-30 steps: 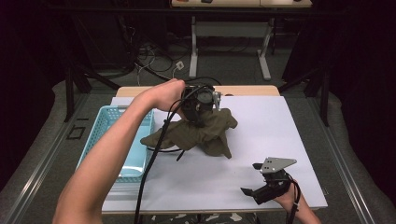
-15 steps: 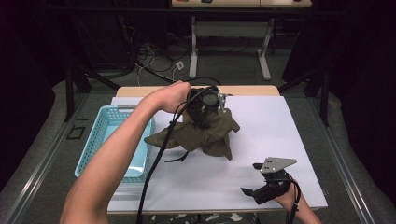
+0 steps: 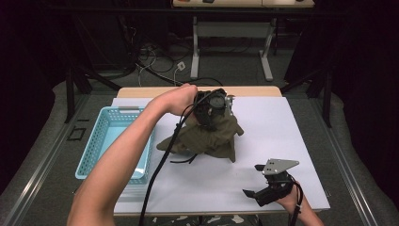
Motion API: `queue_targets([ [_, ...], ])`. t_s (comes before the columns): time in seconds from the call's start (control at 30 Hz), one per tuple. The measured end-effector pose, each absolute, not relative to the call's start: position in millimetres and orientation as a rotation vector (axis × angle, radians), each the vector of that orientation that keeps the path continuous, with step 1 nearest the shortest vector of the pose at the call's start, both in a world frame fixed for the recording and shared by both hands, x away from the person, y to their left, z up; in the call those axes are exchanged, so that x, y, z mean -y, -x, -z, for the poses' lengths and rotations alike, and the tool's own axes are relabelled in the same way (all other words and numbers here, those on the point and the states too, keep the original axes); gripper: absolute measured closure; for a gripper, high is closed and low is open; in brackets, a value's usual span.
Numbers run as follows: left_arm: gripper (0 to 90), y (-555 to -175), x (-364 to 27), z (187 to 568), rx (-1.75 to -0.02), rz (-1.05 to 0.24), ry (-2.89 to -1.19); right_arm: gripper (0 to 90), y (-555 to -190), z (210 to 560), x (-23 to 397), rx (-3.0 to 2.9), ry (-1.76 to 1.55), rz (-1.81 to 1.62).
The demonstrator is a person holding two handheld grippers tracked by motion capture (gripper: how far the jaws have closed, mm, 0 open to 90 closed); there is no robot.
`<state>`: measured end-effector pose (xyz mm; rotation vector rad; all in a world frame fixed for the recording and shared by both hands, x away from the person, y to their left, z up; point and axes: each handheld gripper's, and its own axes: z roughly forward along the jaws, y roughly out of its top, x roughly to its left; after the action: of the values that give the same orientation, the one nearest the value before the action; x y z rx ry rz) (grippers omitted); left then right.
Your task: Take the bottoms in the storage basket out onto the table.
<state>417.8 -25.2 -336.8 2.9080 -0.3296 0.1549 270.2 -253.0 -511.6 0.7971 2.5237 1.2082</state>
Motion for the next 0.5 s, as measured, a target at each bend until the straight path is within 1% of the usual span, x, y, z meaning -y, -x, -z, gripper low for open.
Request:
queue_targets([
  [0.5,74.1,-420.9,22.5,352.5,0.284,-0.144,-2.882,3.6,-269.8,510.9,253.7,-2.525,-0.798,-1.208],
])
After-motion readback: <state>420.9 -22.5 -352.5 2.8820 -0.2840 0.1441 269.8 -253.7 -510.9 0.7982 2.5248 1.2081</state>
